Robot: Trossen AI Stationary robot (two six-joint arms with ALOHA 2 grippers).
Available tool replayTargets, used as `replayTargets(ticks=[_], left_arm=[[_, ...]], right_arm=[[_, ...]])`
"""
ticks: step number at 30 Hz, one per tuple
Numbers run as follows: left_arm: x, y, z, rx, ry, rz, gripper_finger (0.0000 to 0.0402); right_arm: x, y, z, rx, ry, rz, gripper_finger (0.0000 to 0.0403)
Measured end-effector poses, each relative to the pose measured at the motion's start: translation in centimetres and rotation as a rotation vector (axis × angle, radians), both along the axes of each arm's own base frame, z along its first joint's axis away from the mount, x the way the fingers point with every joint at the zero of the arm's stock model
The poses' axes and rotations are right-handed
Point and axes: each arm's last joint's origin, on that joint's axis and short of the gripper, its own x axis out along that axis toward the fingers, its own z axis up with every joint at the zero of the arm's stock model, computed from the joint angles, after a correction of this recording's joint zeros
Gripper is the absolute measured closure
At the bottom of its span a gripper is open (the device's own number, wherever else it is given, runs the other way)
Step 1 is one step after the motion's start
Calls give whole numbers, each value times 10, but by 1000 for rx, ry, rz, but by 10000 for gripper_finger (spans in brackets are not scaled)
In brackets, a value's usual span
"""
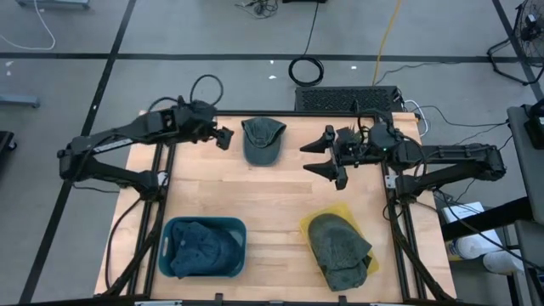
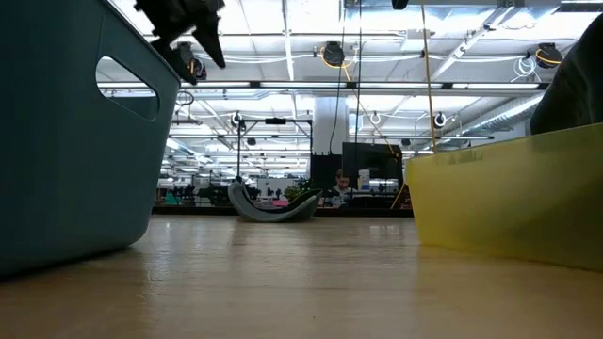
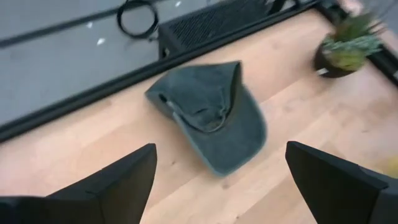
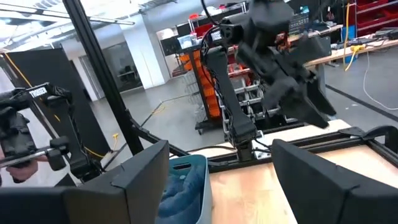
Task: Pick & Place hat
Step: Put the gray cap into the yellow bin
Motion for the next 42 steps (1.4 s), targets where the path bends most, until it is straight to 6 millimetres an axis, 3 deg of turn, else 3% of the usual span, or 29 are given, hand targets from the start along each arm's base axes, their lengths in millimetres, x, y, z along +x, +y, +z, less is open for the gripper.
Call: replayTargets(ticks=[18,31,42], left_arm=[[52,59,-85,-279,237,117,39],[84,71,-150,-446,345,95,40],[101,79,-177,-479,304,88,47]], right_arm=[[-4,1,4,-9,-27,8,128],[-4,1,4,-66,-33,24,128],[-4,2,3,-73,-27,54,128]])
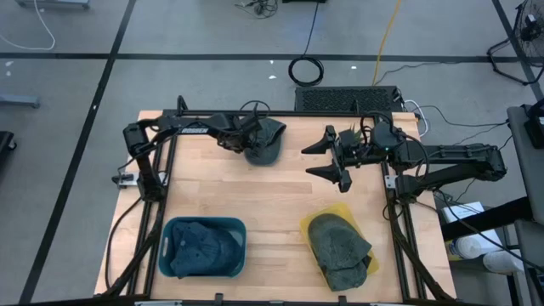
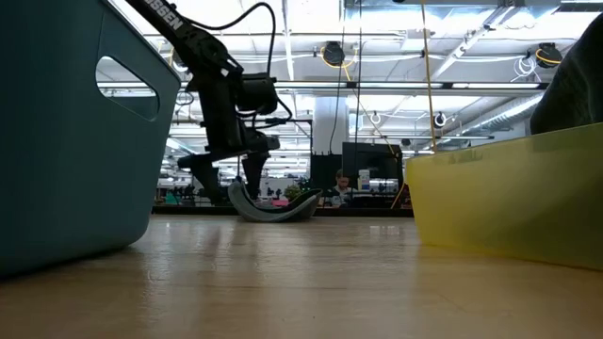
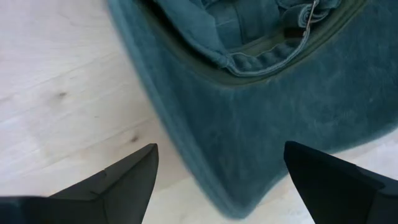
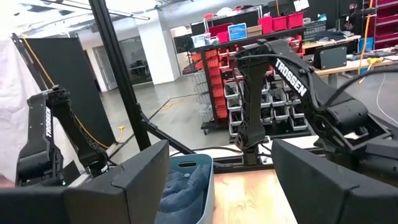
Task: Pick & Place hat
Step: Put the gray cap into the yellow bin
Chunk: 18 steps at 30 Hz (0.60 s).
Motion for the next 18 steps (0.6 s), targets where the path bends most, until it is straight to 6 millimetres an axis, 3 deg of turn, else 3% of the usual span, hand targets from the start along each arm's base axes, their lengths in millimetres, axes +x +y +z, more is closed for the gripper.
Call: replayTargets(ticks=[18], left_arm=[[8,5,-4,-6,-79,-6,58]], right_arm=[[0,-1,0,-38,-7,-12,128]])
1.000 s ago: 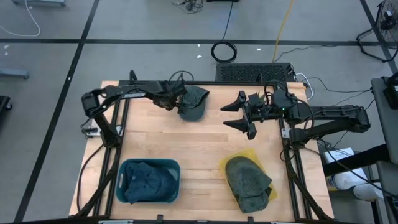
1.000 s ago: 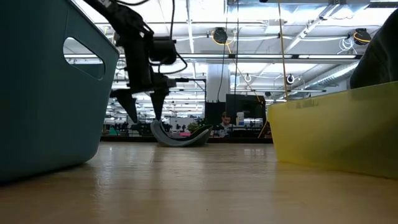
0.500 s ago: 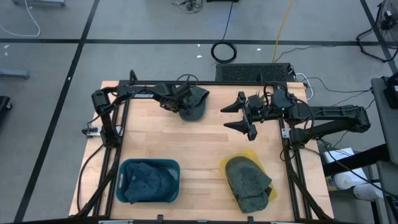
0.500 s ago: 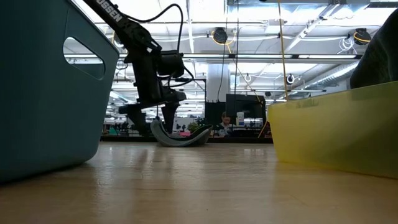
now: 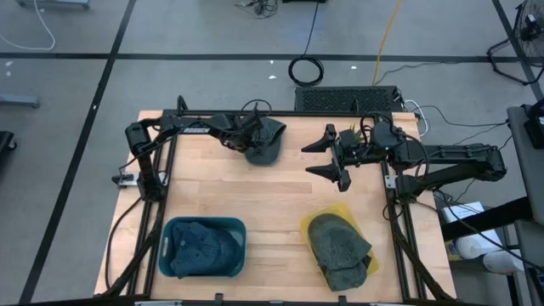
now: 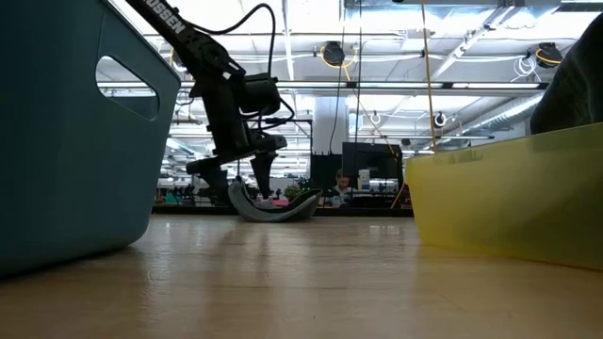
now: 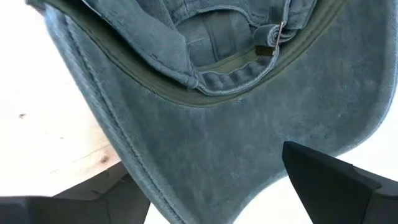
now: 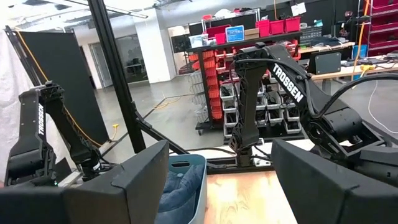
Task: Pick & Place hat
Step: Put the gray cap into the yellow bin
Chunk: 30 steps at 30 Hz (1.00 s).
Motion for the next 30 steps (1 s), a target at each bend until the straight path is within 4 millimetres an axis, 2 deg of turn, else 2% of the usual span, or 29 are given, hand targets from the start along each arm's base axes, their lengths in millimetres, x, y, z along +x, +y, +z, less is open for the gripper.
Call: replayTargets(ticks=[7,13,20,30], left_arm=[[0,0,0,3,2,1,74],[0,0,0,4,2,0,111],[-2,0,-1,8,24,31,176],[-6,-1,-2,34,87,48,292]], right_arm=[[0,-1,0,-5,0,-3,128],[0,-5,0,-4,-1,-20,128],[0,-5,0,-34,-5,-24,128],[0,-5,0,-32,-5,-24,129]])
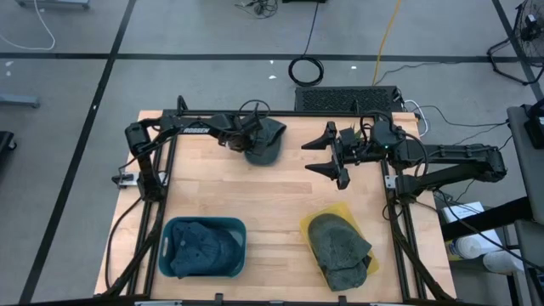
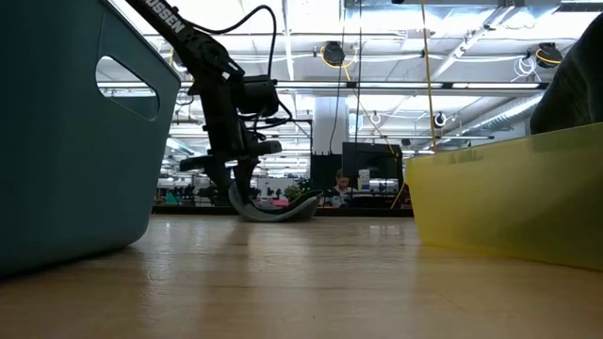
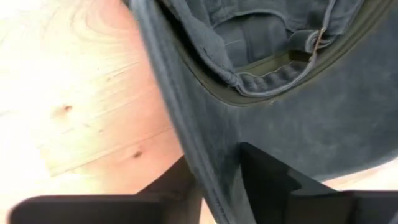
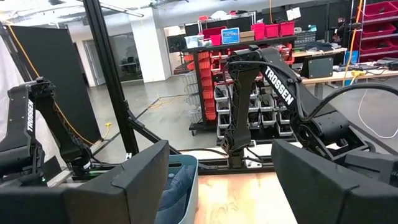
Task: Pick & Place hat
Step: Put the gray cap into the yellow bin
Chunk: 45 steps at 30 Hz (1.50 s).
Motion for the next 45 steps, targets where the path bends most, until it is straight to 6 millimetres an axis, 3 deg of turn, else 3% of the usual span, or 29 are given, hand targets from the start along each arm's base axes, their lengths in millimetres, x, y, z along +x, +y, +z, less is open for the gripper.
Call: replayTargets(ticks=[8,16,21,35,45], left_arm=[[2,-1,3,-48,-47,-11,385],[1,-7,6,-160,-96,-103,392],[-2,-13,22,-202,-162,-174,392],[-24,-26,96,-119,-418,-250,392],[-34,-34,156,-25,-768,-266,392]], right_arm=[[0,0,0,2,0,0,129],[0,1,1,64,-5,30,128],[-1,1,3,102,-14,34,128],[-4,1,18,90,-173,42,128],[-4,1,19,82,-180,44,128]])
